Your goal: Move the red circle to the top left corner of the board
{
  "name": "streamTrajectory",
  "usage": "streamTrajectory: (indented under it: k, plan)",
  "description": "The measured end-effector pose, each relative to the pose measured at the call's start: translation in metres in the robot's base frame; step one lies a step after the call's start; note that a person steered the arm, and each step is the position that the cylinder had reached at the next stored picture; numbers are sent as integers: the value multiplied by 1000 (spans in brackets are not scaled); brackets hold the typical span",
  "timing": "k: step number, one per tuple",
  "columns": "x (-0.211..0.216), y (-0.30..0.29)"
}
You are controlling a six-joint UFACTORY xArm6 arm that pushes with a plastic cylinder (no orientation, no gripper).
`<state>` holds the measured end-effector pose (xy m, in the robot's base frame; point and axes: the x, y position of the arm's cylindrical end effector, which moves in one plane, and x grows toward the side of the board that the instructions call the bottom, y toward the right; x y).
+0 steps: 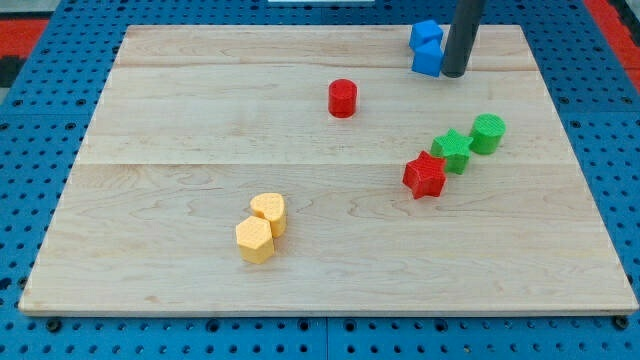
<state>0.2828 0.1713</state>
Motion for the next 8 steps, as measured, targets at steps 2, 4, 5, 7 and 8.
streamTrajectory:
  k: [2, 4, 5, 7, 8]
  plan:
    - [28, -10]
    - [64, -139]
    - [32, -204]
    - [1, -332]
    - [20, -350]
